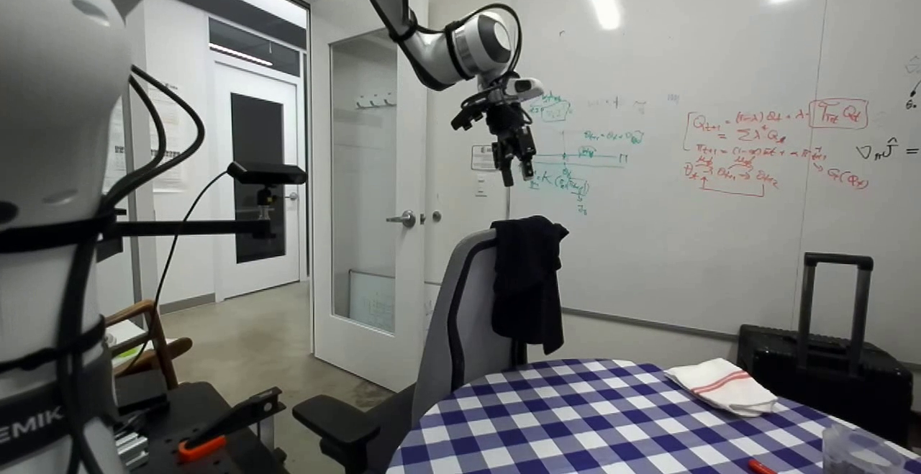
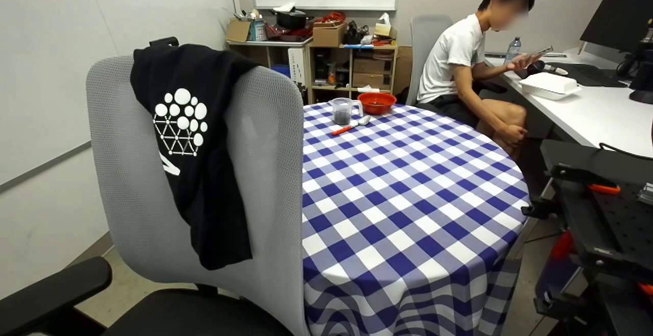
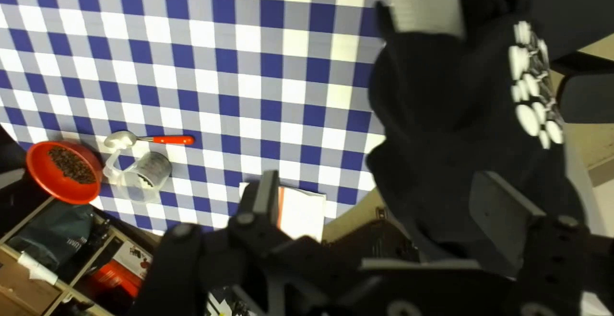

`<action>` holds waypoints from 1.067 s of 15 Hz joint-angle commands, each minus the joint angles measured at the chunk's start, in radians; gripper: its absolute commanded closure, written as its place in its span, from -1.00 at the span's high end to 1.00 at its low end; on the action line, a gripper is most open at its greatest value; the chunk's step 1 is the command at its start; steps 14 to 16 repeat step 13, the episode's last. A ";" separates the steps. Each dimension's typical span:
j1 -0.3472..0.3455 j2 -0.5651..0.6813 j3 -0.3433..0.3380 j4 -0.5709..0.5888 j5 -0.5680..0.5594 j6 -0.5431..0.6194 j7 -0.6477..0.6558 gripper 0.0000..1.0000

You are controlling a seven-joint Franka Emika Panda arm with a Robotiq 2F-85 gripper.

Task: Hang the black shirt on the back of the chair

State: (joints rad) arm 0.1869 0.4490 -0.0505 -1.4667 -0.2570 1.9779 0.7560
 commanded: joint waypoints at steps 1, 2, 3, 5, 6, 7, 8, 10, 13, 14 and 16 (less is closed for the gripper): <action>-0.090 -0.106 -0.031 -0.191 -0.016 0.031 -0.164 1.00; -0.108 -0.120 -0.055 -0.233 -0.052 0.048 -0.168 1.00; -0.117 -0.135 -0.089 -0.288 -0.108 0.096 -0.127 1.00; -0.157 -0.159 -0.136 -0.390 -0.172 0.197 -0.085 1.00; -0.177 -0.166 -0.161 -0.439 -0.186 0.257 -0.046 1.00; -0.205 -0.173 -0.178 -0.487 -0.171 0.315 -0.032 1.00; -0.235 -0.181 -0.192 -0.534 -0.138 0.356 -0.035 1.00; -0.222 -0.121 -0.186 -0.441 -0.147 0.293 -0.073 1.00; -0.221 -0.120 -0.181 -0.430 -0.146 0.290 -0.075 1.00; -0.221 -0.120 -0.181 -0.430 -0.146 0.290 -0.075 1.00; -0.221 -0.120 -0.181 -0.430 -0.146 0.290 -0.075 1.00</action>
